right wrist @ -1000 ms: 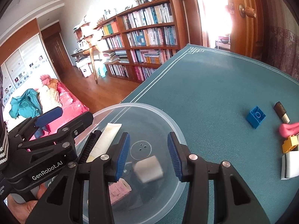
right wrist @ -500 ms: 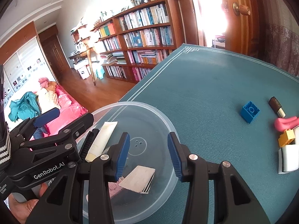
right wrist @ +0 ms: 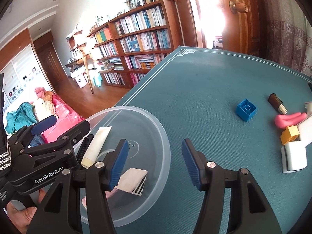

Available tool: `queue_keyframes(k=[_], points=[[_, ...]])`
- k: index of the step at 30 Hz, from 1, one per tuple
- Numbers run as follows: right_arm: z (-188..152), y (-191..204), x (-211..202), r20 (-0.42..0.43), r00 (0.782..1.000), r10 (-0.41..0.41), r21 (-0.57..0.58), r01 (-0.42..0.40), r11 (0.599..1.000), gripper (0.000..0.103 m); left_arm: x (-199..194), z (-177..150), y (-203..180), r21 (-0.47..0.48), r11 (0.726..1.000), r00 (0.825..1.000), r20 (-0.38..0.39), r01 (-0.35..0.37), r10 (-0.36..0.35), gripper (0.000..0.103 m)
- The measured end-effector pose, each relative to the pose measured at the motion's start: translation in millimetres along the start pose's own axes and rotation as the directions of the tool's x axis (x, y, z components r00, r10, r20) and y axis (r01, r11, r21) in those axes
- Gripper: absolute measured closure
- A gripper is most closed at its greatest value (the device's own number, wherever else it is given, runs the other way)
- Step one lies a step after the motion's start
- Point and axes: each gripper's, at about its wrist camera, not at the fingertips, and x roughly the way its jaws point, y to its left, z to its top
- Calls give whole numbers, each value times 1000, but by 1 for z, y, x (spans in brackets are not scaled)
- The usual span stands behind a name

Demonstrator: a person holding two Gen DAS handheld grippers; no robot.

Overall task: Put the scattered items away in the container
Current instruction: 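Open both tools to release the tube and triangle into the container, then move both tools back toward the remaining items on the table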

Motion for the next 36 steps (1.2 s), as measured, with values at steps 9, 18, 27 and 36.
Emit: queue_keyframes(k=[9, 18, 27, 36], points=[[-6, -11, -7, -2, 1000, -26, 16, 26, 1000, 42, 0, 0, -5, 8, 1000, 1000, -4, 5, -5, 10], [-14, -34, -14, -2, 999, -54, 64, 54, 996, 42, 2, -2, -22, 35, 999, 999, -23, 23, -23, 10], [-21, -60, -26, 11, 996, -85, 119, 83, 989, 42, 5, -2, -47, 69, 996, 998, -49, 54, -51, 10], [-27, -92, -48, 36, 986, -160, 158, 152, 976, 42, 9, -3, -77, 98, 990, 992, -80, 102, -94, 10]])
